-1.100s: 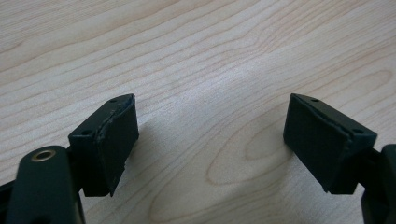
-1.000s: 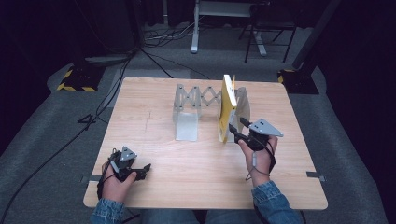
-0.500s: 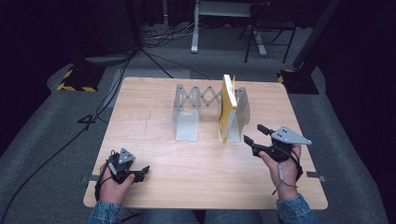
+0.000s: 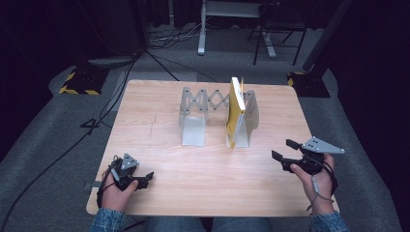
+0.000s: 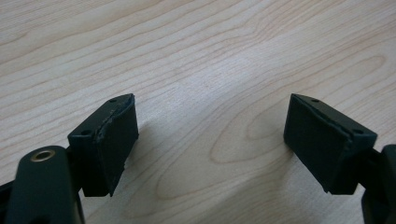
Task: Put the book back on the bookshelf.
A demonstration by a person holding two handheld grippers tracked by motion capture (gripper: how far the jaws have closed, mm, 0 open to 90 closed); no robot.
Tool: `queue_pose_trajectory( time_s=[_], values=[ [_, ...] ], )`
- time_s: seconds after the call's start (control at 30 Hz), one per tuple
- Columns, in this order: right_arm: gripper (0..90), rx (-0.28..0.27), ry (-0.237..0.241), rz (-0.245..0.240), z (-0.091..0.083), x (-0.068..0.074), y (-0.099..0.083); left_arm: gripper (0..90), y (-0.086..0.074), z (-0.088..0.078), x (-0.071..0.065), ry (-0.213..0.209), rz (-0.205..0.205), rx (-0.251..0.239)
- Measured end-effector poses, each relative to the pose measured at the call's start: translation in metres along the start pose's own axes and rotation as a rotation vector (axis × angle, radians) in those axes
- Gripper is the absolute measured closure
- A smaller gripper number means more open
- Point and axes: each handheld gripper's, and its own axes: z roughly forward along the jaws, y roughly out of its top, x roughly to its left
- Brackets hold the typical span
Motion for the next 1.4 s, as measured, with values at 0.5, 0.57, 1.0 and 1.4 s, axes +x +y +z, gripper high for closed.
queue_pose_trajectory(
  time_s=[0.5,0.57,1.0,1.4],
  values=[
    [17.3,0.134,-0.033,0.06,0.0,-0.041,-0.048,17.2,0.0,0.0,0.002,0.001,-0.008,0.003],
    [17.1,0.155,-0.045,0.068,0.002,-0.048,-0.056,17.0,0.0,0.0,0.003,0.001,-0.006,0.005],
    [16.9,0.262,-0.088,0.098,0.011,-0.066,-0.091,16.7,0.0,0.0,0.004,0.003,-0.003,0.001],
    [14.6,0.272,-0.119,0.036,0.014,-0.061,-0.094,16.7,0.0,0.0,0.003,0.002,-0.005,0.002]
  ],
)
